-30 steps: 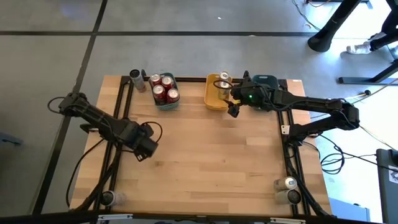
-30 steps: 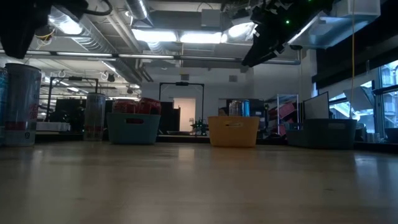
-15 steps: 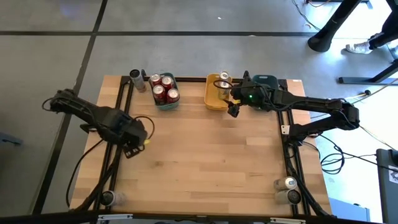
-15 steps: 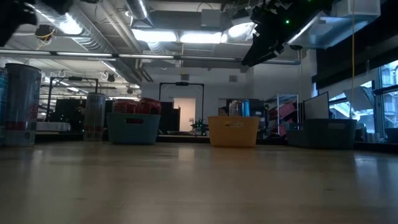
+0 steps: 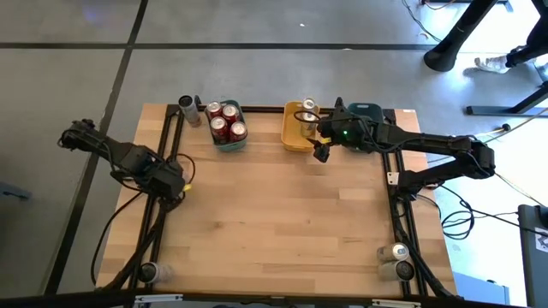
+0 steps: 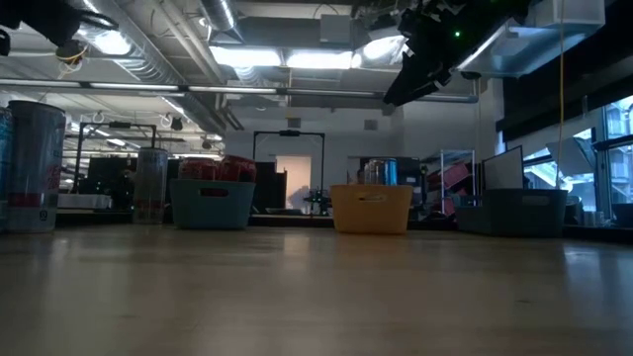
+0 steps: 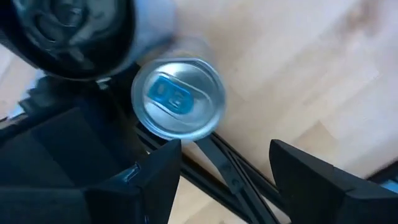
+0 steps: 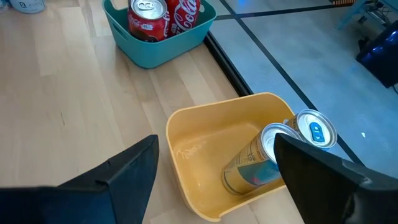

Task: Sort soda cans
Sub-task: Put the left blue soda can into the yellow bin

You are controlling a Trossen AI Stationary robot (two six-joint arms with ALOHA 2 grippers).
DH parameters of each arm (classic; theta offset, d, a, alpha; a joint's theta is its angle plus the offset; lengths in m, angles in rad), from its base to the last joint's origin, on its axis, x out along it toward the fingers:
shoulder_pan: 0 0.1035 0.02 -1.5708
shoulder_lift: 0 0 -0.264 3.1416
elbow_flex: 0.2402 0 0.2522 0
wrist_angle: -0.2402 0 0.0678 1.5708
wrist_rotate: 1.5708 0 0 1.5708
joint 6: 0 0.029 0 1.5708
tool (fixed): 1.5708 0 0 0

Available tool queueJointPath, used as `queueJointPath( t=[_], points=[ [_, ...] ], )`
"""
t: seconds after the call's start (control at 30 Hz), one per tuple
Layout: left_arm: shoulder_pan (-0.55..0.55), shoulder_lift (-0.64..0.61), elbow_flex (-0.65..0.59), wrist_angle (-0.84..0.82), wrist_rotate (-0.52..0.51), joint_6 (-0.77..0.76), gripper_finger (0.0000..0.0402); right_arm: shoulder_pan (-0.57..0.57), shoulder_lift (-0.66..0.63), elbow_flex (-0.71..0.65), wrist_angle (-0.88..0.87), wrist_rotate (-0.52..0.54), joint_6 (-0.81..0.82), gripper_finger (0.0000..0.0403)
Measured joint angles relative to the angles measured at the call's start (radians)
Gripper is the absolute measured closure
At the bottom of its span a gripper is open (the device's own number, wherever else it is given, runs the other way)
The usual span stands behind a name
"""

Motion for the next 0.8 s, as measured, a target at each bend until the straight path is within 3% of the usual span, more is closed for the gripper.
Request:
queueJointPath(
  t=[0.2,0.8],
  points=[
    [0.007,0.002,-0.034,0.001,-0.077,-0.058,0.0169,0.000,0.000,0.000,0.000,-0.001,0.000,0.0086],
    [0.007,0.003,-0.070,0.012,-0.078,-0.094,0.0169,0.000,0.000,0.000,0.003,-0.002,-0.003,0.0086]
  ],
)
